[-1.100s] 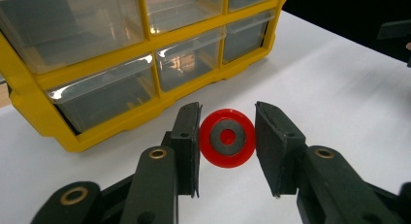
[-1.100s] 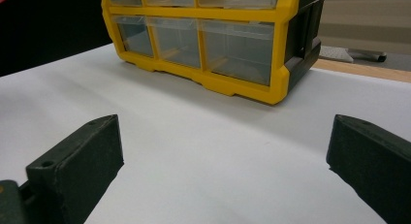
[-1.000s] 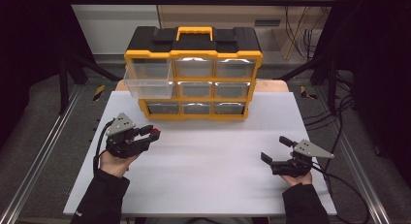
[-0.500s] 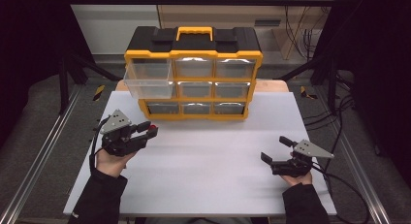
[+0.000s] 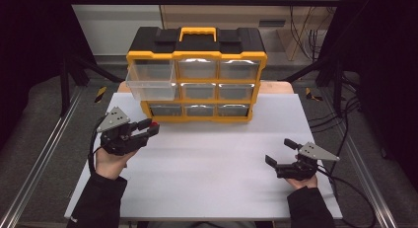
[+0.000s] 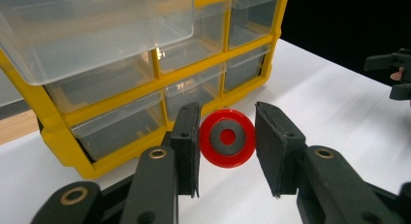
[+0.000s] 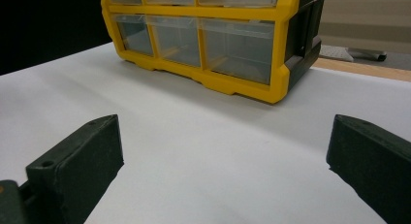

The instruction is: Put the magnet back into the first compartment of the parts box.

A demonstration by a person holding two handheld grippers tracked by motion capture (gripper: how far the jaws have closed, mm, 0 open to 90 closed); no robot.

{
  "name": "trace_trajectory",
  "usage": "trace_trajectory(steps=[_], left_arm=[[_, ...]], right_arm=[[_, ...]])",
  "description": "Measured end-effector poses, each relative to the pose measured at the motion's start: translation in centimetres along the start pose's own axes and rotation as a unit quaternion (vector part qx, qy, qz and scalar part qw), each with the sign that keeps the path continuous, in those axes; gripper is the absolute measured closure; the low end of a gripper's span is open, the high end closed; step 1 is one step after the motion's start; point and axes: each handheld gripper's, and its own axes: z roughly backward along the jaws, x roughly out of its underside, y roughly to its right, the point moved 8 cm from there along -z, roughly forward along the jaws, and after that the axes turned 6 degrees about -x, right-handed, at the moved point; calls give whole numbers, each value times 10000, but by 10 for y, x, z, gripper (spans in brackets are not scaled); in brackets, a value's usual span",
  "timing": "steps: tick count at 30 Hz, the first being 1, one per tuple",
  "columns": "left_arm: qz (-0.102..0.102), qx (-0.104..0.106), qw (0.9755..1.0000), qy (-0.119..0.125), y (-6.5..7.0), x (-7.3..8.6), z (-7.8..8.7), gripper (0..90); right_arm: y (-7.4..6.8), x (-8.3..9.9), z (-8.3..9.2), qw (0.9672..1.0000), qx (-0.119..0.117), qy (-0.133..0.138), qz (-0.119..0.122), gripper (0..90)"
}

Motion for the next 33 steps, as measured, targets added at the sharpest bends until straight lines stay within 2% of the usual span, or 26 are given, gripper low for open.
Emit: trace_trajectory(steps=[28,33], left_arm=[[17,-29,9996,288,-10,-47,13,622],[-45,-64,9994,333,-9,-54,15,621]], right_arm=[[0,0,0,10000,-12,-9,-7,3],[0,0,-1,10000,-15,-15,-15,3]])
